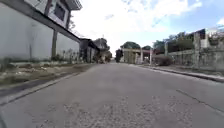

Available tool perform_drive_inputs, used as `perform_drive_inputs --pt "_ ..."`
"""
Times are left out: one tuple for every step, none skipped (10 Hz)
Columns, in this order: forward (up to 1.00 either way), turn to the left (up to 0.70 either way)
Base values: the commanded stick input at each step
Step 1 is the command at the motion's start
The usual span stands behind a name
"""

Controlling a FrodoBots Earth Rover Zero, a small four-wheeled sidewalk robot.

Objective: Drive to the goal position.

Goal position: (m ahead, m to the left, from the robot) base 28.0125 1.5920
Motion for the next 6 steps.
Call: perform_drive_inputs --pt "1.0 0.11" --pt "1.0 0.0" --pt "1.0 0.0" --pt "1.0 0.02" --pt "1.0 0.06" --pt "1.0 0.08"
